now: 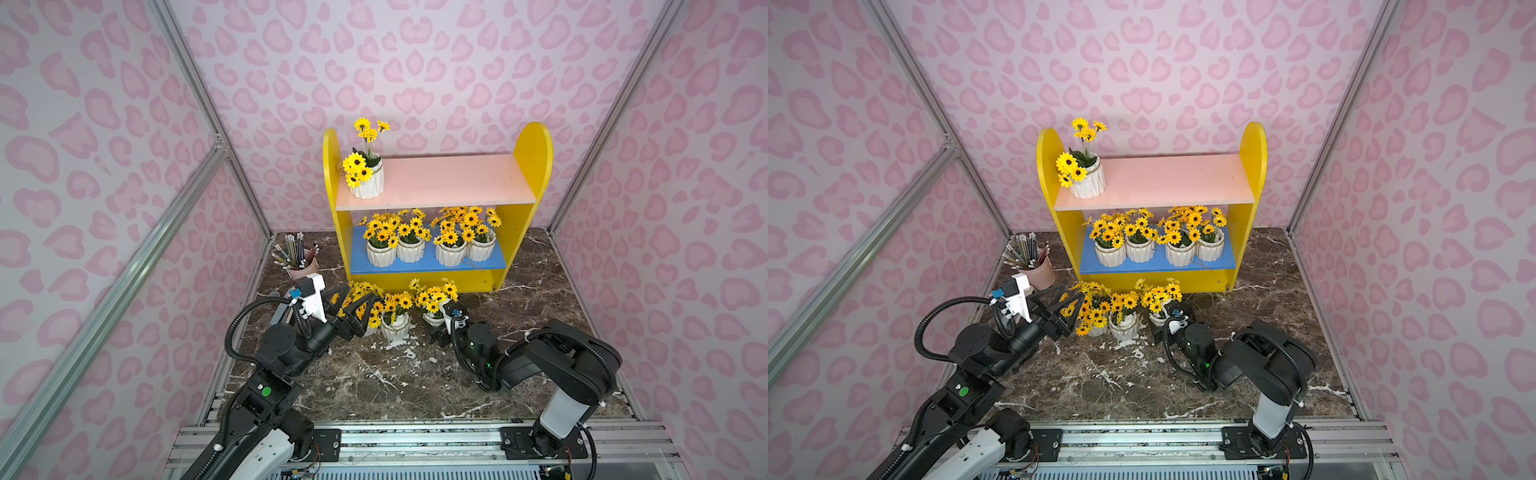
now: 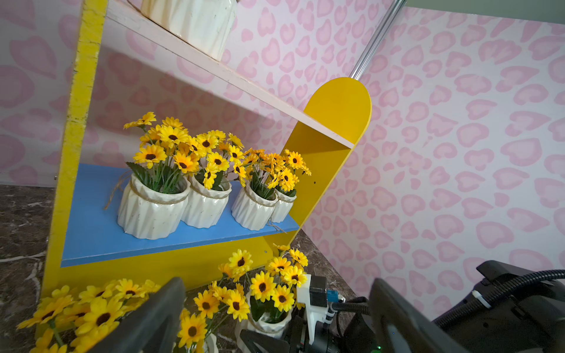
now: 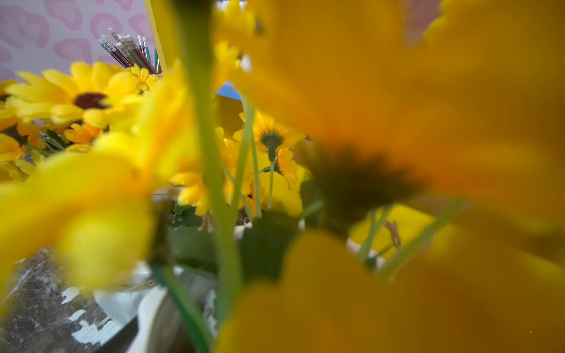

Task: Take the sunflower pots off the shelves
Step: Place the sunflower pot at the center of the board.

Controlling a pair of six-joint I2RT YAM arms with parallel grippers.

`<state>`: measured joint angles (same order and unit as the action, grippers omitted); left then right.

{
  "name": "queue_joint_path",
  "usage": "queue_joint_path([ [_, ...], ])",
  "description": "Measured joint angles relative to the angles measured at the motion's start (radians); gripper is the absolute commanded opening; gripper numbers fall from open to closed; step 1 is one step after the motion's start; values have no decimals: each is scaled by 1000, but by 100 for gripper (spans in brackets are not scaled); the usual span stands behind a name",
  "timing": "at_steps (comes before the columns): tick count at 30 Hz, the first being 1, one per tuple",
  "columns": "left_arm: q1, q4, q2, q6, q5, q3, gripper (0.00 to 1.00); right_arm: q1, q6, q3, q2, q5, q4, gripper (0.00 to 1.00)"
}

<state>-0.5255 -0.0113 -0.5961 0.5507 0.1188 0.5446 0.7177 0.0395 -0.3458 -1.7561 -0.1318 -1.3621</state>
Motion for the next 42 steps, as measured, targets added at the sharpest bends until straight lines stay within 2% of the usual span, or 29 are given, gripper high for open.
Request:
queue_joint_path([
  [16, -1, -39, -104, 33, 4, 16, 98, 7, -55, -47, -254, 0, -178, 0],
  [35, -2, -83, -151, 39, 4, 25, 97, 47, -73, -126, -392, -39, -247, 2],
  [39, -2, -84, -153, 32, 4, 26, 97, 48, -74, -137, -397, -52, -246, 83],
  [40, -2, -84, -155, 31, 4, 26, 98, 48, -75, -137, -394, -55, -246, 95],
  [41, -2, -83, -155, 31, 5, 26, 98, 49, -76, -137, -389, -56, -245, 99],
  [42, -2, -83, -155, 28, 5, 27, 97, 50, -76, -137, -385, -59, -244, 99],
])
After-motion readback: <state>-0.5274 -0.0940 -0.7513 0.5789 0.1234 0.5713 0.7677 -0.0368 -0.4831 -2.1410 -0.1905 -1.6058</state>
